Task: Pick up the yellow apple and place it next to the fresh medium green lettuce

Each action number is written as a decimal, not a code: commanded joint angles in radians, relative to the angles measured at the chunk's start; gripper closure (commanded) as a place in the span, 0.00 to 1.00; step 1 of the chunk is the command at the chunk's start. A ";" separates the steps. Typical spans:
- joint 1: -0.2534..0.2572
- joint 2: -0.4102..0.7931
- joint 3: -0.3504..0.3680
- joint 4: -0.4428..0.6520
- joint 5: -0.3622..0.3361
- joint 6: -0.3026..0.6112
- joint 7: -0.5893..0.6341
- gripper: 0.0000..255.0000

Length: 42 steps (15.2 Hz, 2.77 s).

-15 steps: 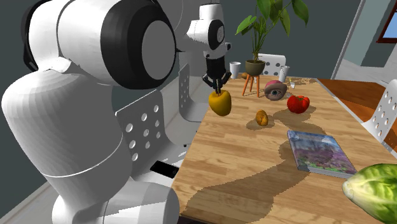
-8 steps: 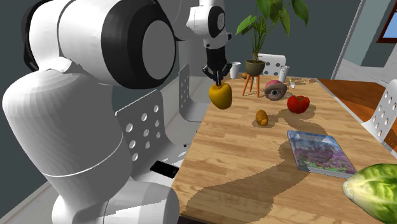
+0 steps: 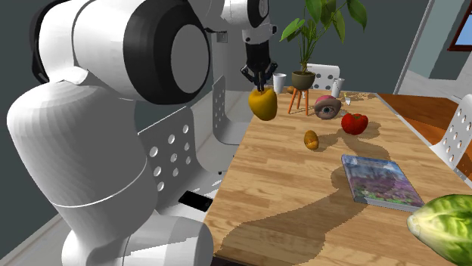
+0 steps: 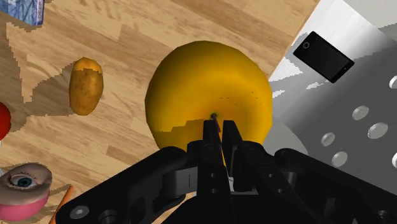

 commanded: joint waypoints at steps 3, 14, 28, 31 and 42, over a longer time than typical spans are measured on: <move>0.001 0.009 0.001 0.056 0.004 -0.048 -0.004 1.00; -0.097 -0.118 -0.130 -0.062 -0.014 -0.028 -0.228 1.00; -0.206 -0.088 -0.370 -0.004 0.042 -0.042 -0.587 1.00; -0.229 -0.043 -0.434 0.040 0.084 -0.052 -0.681 1.00; -0.381 0.207 -0.612 0.220 0.335 -0.102 -1.016 1.00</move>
